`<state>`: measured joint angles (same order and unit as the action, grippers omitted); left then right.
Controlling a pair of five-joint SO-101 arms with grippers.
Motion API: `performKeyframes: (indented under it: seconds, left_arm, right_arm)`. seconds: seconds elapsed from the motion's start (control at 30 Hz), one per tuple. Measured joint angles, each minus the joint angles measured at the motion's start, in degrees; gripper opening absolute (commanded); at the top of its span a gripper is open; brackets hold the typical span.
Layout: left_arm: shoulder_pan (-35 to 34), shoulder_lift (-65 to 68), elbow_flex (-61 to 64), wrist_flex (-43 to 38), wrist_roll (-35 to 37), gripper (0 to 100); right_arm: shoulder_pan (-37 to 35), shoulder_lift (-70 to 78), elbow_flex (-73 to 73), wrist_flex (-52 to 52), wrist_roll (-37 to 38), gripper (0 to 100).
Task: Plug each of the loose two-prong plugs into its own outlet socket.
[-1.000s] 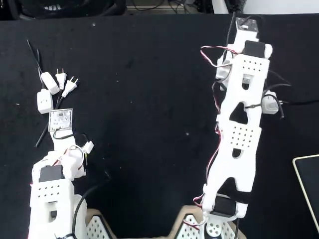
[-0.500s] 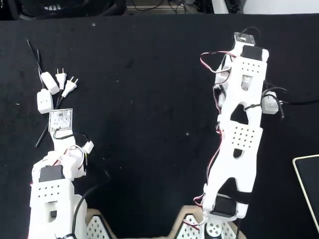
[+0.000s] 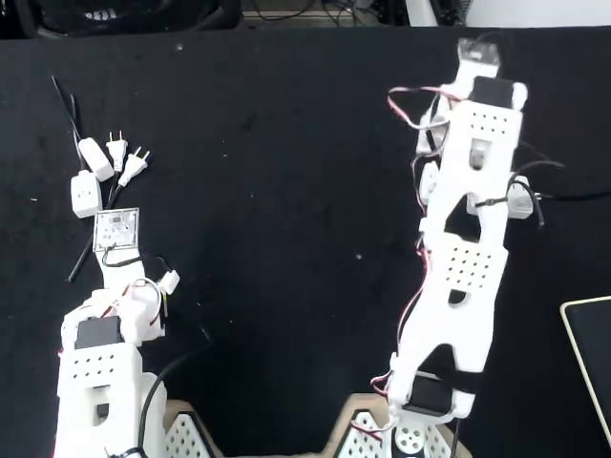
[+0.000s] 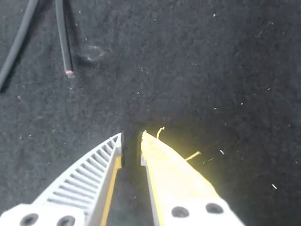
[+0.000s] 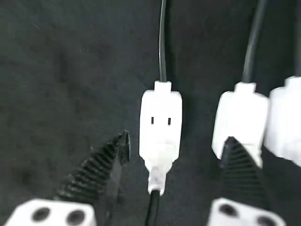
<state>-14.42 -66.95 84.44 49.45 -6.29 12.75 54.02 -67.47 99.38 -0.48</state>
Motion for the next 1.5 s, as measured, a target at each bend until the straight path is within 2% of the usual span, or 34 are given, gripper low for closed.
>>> performKeyframes:
  seconds: [0.17, 0.47, 0.63, 0.8, 0.97, 1.1, 1.23, 1.5]
  left_arm:
    - [0.0, 0.0, 0.0, 0.0, 0.0, 8]
    - [0.0, 0.0, 0.9, -2.7, 0.0, 8]
    - [0.0, 0.0, 0.9, -2.7, 0.0, 8]
    - [0.0, 0.0, 0.9, -2.7, 0.0, 8]
    - [0.0, 0.0, 0.9, -2.7, 0.0, 8]
    - [0.0, 0.0, 0.9, -2.7, 0.0, 8]
    - [0.0, 0.0, 0.9, -2.7, 0.0, 8]
    - [0.0, 0.0, 1.2, -2.7, 0.0, 8]
  right_arm:
    - [-6.9, -12.9, 4.7, 0.0, 0.0, 23.0]
    - [-19.9, -44.0, 27.2, 0.0, 0.0, 23.0]
    - [-24.8, -54.8, 44.9, -0.9, 0.0, 23.0]
    - [-29.2, -58.9, 67.3, -12.8, -0.1, 23.0]
    - [-36.8, -59.3, 90.1, -32.9, -0.1, 23.0]
    - [-40.7, -59.3, 101.7, -46.4, -0.1, 23.0]
    - [-40.7, -59.3, 107.6, -52.0, -0.1, 23.0]
    - [-40.8, -59.4, 108.5, -54.4, 0.0, 23.0]
